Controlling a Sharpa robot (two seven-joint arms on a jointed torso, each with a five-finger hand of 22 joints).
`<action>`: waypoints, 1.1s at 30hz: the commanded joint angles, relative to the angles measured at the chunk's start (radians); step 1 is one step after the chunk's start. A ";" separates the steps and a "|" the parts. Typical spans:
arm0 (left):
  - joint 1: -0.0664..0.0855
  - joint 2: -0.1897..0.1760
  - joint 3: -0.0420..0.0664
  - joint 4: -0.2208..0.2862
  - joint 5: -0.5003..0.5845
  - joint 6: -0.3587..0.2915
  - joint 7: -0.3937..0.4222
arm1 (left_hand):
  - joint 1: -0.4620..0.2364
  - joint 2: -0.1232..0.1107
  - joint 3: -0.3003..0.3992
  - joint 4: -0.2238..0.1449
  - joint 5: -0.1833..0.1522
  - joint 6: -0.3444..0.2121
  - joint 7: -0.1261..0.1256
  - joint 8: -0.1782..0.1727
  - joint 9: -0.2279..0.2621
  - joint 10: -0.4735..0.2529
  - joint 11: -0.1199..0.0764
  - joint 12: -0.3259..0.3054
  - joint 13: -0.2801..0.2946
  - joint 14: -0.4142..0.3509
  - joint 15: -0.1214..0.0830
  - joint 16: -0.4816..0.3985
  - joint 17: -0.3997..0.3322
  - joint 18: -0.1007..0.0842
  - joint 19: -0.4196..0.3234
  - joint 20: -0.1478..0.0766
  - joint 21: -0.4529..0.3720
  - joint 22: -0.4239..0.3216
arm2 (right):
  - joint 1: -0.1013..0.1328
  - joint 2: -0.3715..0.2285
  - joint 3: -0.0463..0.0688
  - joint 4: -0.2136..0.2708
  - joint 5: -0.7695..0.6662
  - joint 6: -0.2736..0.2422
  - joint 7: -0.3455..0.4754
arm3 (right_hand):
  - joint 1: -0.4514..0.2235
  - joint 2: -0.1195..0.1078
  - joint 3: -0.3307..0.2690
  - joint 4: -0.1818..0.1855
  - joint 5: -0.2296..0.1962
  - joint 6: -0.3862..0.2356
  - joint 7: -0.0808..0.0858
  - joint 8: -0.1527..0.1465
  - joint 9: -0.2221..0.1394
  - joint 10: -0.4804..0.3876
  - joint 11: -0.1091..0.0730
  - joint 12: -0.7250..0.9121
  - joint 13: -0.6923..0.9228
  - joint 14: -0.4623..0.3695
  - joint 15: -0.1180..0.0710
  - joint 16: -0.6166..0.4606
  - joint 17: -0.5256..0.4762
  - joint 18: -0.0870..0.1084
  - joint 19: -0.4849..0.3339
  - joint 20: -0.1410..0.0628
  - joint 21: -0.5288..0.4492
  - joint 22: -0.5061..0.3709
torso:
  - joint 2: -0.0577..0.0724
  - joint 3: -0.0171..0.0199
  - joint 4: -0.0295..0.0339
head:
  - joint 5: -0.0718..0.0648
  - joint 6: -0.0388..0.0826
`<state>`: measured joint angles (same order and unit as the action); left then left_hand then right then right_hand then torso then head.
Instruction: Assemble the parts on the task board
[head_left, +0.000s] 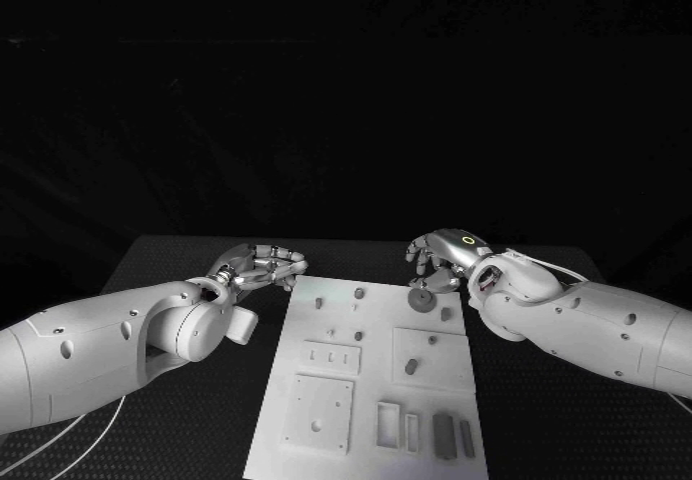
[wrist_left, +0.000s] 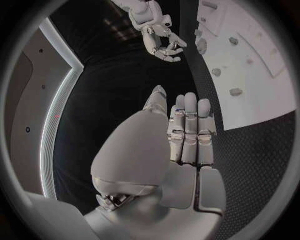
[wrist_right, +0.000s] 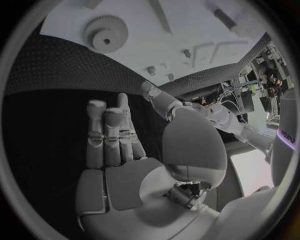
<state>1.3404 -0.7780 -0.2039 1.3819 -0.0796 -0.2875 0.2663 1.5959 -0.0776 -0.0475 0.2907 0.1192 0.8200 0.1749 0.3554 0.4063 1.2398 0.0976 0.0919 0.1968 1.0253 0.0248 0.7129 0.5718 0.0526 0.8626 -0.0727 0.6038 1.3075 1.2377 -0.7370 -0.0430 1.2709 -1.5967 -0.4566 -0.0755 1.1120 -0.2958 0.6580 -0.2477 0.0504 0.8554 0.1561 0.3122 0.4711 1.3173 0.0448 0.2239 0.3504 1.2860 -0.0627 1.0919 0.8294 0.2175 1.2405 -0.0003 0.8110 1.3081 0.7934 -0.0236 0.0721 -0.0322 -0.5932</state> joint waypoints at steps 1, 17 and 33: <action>0.001 0.003 0.001 0.000 -0.001 0.011 0.010 | -0.008 0.000 -0.002 0.000 -0.006 0.000 0.003 -0.004 0.001 0.001 0.001 -0.003 0.001 -0.003 0.002 -0.006 -0.001 0.019 -0.006 0.000 0.005 0.013 | 0.000 -0.007 0.000 -0.020 0.098 0.114 0.032 | -0.010 0.003 -0.023 -0.002 -0.001 -0.004 -0.009 -0.006 -0.001 0.011 -0.008 0.082 0.117 -0.003 -0.008 0.006 0.004 0.044 -0.001 -0.008 0.003 0.016 | -0.004 0.0030 -0.0120 | -0.004 0.003; 0.000 0.010 0.001 -0.010 -0.001 0.018 0.008 | -0.007 0.000 -0.001 0.000 -0.006 0.000 0.003 -0.005 0.002 0.001 0.001 -0.004 0.002 -0.004 0.002 -0.006 -0.001 0.019 -0.007 0.000 0.006 0.012 | -0.021 0.038 -0.001 -0.157 0.134 0.206 0.041 | -0.019 0.027 -0.036 0.013 0.010 0.010 -0.009 -0.029 -0.020 -0.283 -0.010 0.906 0.882 -0.021 -0.011 0.177 0.166 0.044 0.001 -0.042 0.171 0.024 | -0.003 0.0044 -0.0111 | -0.016 -0.004; 0.000 0.012 0.000 -0.011 -0.001 0.021 0.007 | -0.008 0.001 -0.001 0.000 -0.006 0.000 0.003 -0.006 0.002 0.001 0.001 -0.005 0.003 -0.004 0.002 -0.006 -0.001 0.019 -0.007 0.000 0.006 0.012 | -0.047 0.056 -0.001 -0.185 0.142 0.233 0.058 | -0.029 0.054 -0.019 0.015 0.017 0.052 -0.015 -0.009 -0.013 -0.247 -0.015 0.964 0.916 -0.018 -0.015 0.186 0.199 0.044 -0.003 -0.042 0.205 0.022 | -0.004 0.0017 -0.0101 | -0.012 -0.014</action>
<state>1.3398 -0.7688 -0.2044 1.3700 -0.0796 -0.2832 0.2661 1.5959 -0.0776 -0.0475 0.2907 0.1192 0.8199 0.1749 0.3554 0.4068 1.2398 0.0976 0.0919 0.1985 1.0253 0.0248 0.7129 0.5718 0.0542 0.8627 -0.0724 0.6038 1.3073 1.1916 -0.6813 -0.0444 1.0874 -1.4588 -0.2509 -0.0336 1.0808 -0.2511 0.6358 -0.2326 0.0641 0.8633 0.1235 0.2982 0.4579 1.0654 0.0285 1.1848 1.2649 1.2637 -0.0748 1.2737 1.0283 0.2160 1.2431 -0.0378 1.0137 1.3078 0.7901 -0.0215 0.0623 -0.0452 -0.6069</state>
